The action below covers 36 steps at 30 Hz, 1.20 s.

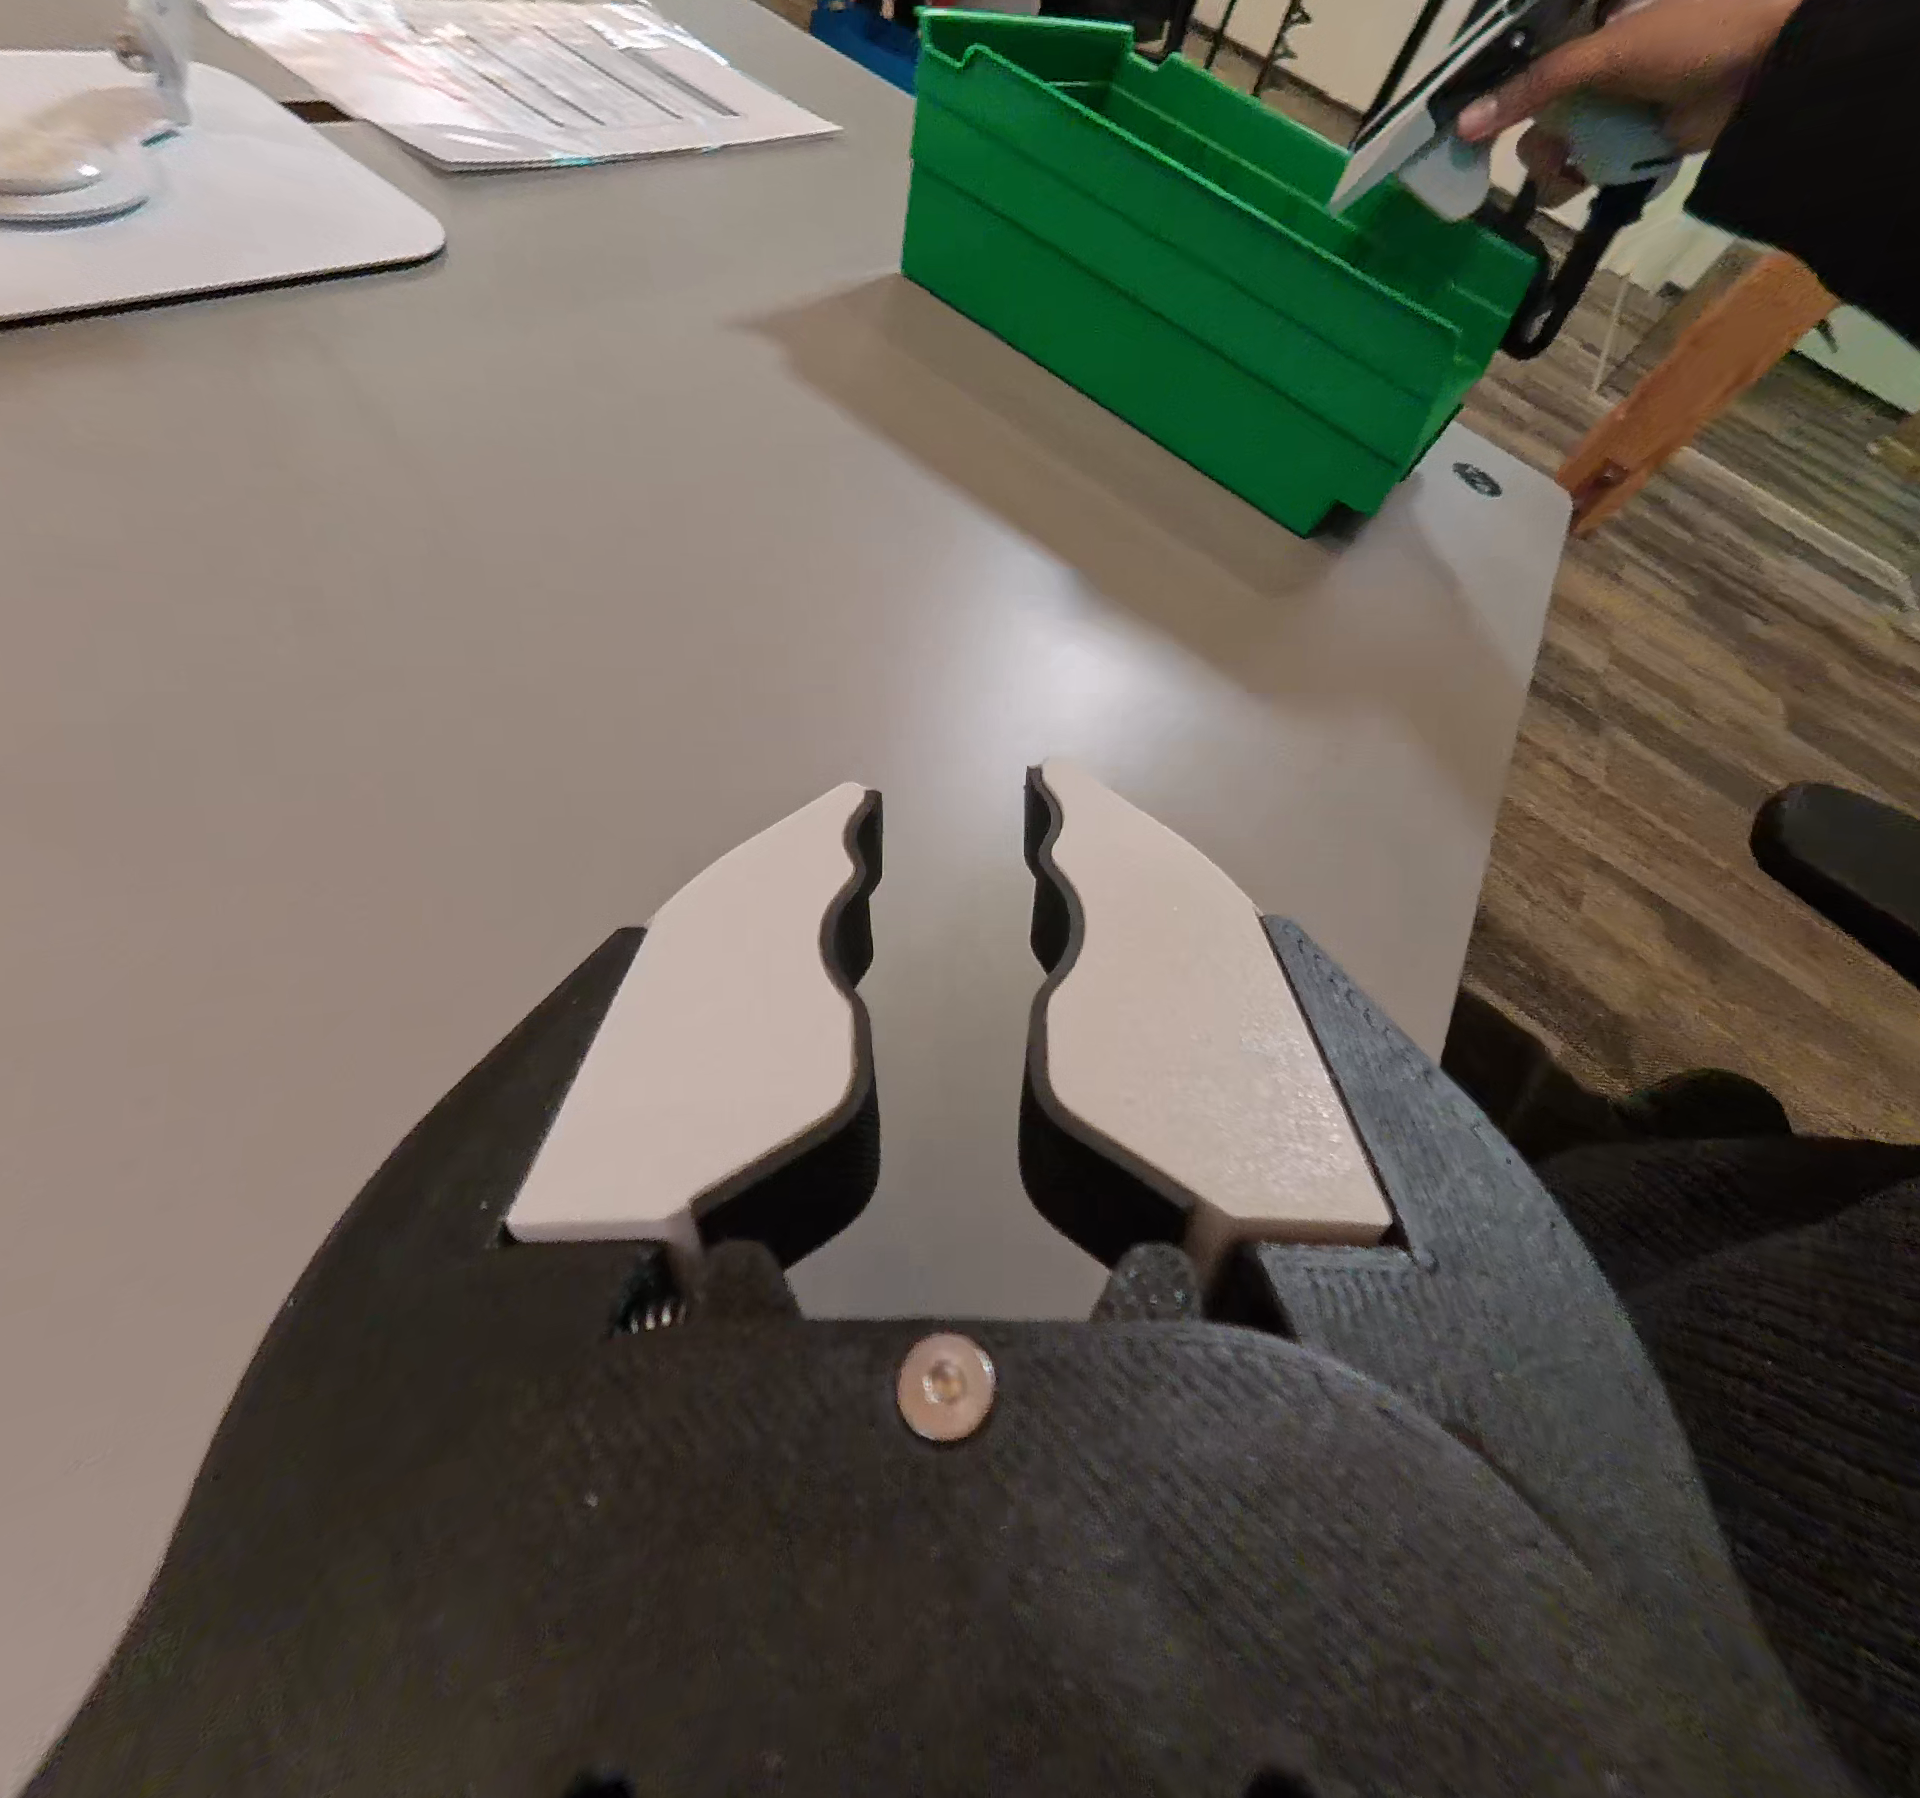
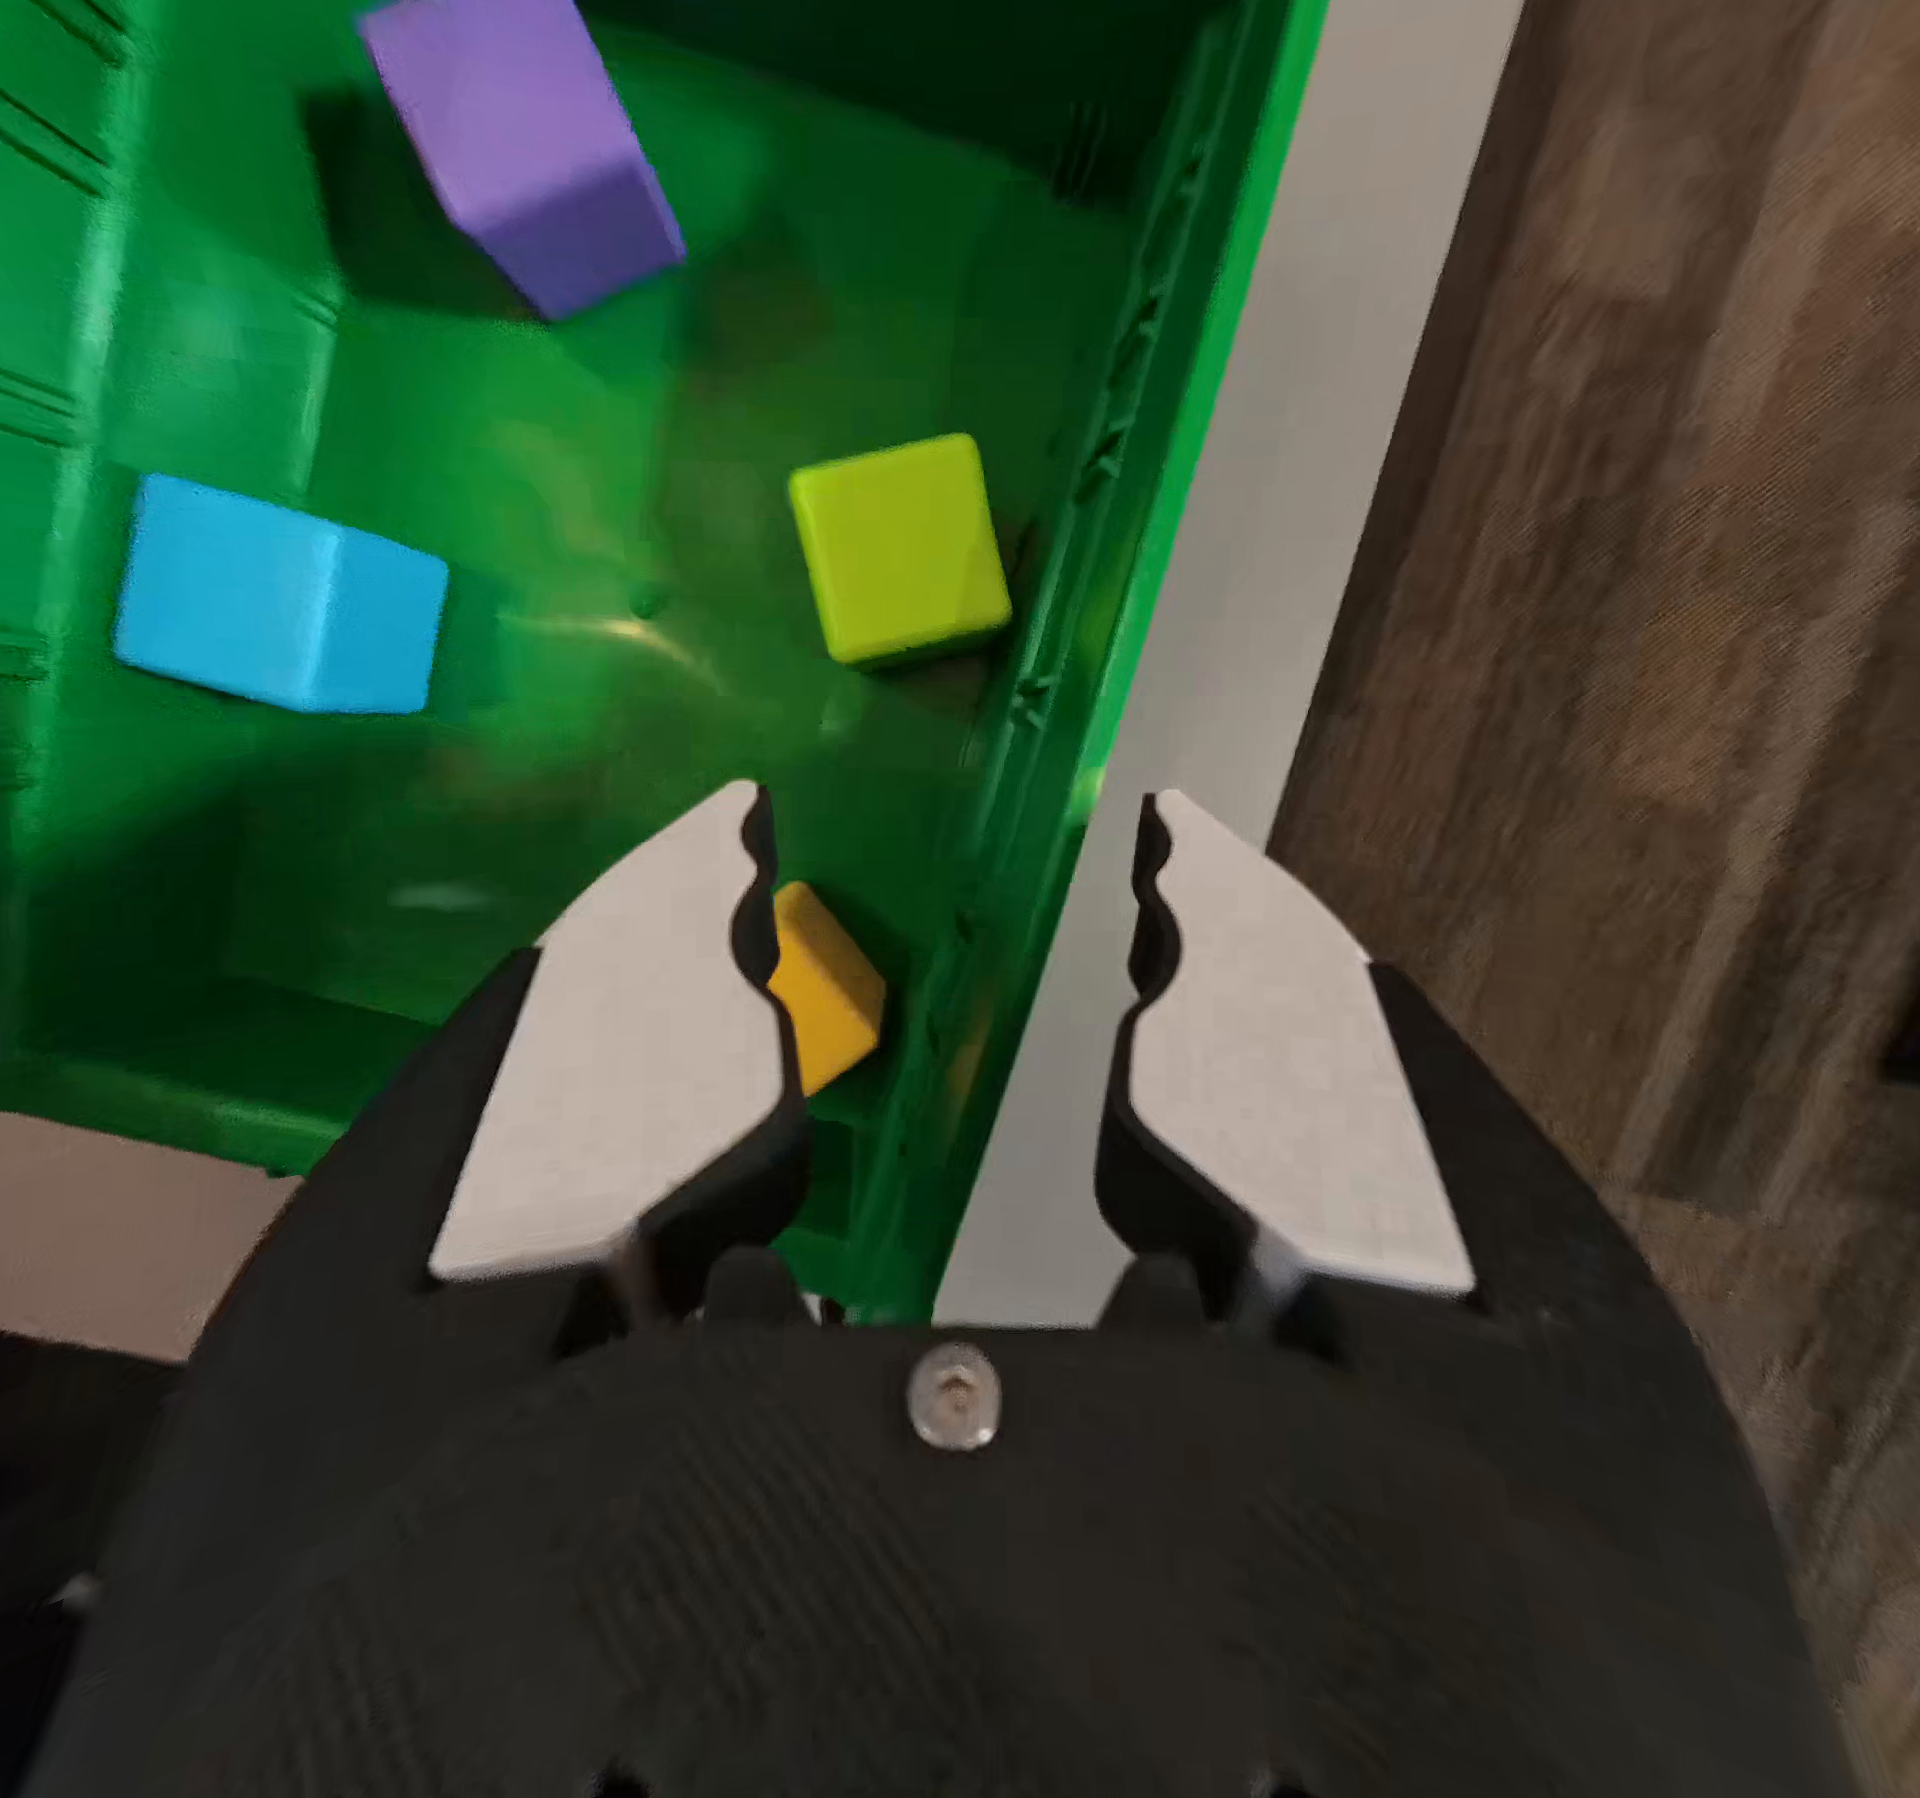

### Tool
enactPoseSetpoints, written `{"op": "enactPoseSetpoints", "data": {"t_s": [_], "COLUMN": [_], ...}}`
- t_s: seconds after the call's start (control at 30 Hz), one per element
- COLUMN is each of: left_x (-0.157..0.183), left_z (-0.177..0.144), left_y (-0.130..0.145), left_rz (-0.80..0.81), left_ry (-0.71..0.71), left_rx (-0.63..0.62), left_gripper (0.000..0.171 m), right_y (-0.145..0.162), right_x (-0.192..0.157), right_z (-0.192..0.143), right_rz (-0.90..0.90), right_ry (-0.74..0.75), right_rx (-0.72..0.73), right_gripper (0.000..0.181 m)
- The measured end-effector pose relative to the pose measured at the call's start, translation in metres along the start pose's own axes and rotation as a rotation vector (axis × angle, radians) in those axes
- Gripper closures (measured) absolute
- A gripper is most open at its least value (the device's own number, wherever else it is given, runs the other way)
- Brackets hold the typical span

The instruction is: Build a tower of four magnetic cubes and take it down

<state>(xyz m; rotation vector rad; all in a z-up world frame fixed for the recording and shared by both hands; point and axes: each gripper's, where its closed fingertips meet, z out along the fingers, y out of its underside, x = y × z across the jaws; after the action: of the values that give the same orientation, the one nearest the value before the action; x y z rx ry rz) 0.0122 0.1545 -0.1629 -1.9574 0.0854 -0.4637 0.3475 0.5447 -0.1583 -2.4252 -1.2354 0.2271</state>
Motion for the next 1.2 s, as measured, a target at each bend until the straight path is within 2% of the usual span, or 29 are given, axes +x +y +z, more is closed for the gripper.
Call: {"op": "enactPoseSetpoints", "data": {"t_s": [0.07, 0.1, 0.13, 0.17, 0.27, 0.37, 0.5, 0.6, 0.7, 0.83, 1.0, 1.13, 1.2], "left_x": [-0.006, -0.008, -0.010, -0.012, -0.018, -0.022, -0.023, -0.020, -0.014, -0.001, 0.017, 0.016, 0.002], "left_z": [-0.005, -0.008, -0.011, -0.014, -0.022, -0.028, -0.033, -0.036, -0.035, -0.038, -0.060, -0.094, -0.119], "left_y": [0.003, 0.004, 0.004, 0.005, 0.008, 0.011, 0.012, 0.011, 0.007, 0.001, -0.013, -0.014, -0.012], "left_rz": [-0.001, -0.006, -0.014, -0.024, -0.050, -0.070, -0.085, -0.089, -0.097, -0.092, -0.078, -0.076, -0.043], "left_ry": [-0.028, -0.040, -0.048, -0.053, -0.073, -0.092, -0.102, -0.100, -0.084, -0.056, -0.064, -0.153, -0.272], "left_rx": [-0.003, -0.001, 0.004, 0.008, 0.013, 0.017, 0.026, 0.034, 0.045, 0.062, 0.122, 0.139, 0.133], "left_gripper": [0.144, 0.144, 0.144, 0.144, 0.144, 0.144, 0.144, 0.144, 0.144, 0.141, 0.134, 0.111, 0.101], "right_y": [0.008, 0.012, 0.015, 0.016, 0.016, 0.016, 0.016, 0.014, 0.008, -0.007, -0.025, -0.045, -0.058], "right_x": [0.006, 0.008, 0.013, 0.011, 0.009, 0.007, 0.007, 0.004, -0.007, -0.040, -0.107, -0.179, -0.221], "right_z": [0.016, 0.023, 0.028, 0.033, 0.036, 0.036, 0.036, 0.036, 0.033, 0.028, 0.033, 0.043, 0.047], "right_rz": [-0.005, -0.003, -0.003, -0.016, -0.045, 0.066, 0.128, 0.263, 0.288, 0.273, 0.211, 0.108, 0.075], "right_ry": [-0.022, -0.028, -0.014, -0.038, -0.087, -0.156, -0.146, -0.150, -0.142, -0.138, -0.202, -0.203, -0.226], "right_rx": [-0.107, -0.145, -0.176, -0.192, -0.181, -0.175, -0.144, -0.121, -0.125, -0.141, -0.162, -0.145, -0.145], "right_gripper": [0.120, 0.132, 0.159, 0.169, 0.171, 0.174, 0.176, 0.176, 0.176, 0.176, 0.177, 0.178, 0.177]}}
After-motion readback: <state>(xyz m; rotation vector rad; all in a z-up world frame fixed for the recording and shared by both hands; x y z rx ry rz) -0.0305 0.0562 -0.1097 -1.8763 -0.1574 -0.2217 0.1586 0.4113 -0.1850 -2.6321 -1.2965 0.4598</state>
